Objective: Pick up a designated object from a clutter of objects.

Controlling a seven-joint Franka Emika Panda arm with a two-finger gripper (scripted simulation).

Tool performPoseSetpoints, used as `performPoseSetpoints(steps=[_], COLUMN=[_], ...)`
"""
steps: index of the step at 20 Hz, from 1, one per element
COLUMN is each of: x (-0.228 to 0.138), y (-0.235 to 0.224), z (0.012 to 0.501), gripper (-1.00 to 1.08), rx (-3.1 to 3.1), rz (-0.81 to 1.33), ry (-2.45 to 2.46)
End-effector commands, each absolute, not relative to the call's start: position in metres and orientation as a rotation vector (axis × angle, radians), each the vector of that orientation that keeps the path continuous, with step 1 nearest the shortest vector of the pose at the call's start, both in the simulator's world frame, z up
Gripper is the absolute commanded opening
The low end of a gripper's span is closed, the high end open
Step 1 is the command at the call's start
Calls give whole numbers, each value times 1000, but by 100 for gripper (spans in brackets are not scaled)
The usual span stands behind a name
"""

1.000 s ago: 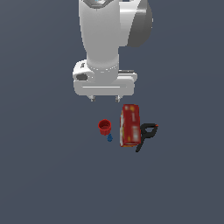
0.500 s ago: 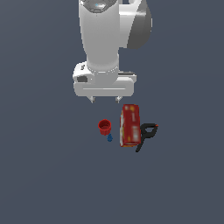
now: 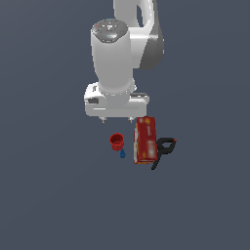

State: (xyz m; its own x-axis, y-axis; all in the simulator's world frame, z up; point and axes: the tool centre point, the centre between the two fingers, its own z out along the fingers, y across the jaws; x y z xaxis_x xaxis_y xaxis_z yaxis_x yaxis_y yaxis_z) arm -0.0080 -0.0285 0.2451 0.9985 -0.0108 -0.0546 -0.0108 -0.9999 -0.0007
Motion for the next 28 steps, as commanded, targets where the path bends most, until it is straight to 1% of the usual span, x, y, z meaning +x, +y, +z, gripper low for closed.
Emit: performPoseSetpoints(steps=[1,9,14,20,27,28], x=[-8,-14,-22,-29,-33,55], y=[-30,-34,-37,-39,-40,-43], z=[228,163,131,107,97,146], gripper=[100,100,100,100,100,100], rx=[-3138,-3137,-3137,-3139,-3140,-3135], rz=[77,40,21,6,0,-157], ry=[25,62,82,98,105,111])
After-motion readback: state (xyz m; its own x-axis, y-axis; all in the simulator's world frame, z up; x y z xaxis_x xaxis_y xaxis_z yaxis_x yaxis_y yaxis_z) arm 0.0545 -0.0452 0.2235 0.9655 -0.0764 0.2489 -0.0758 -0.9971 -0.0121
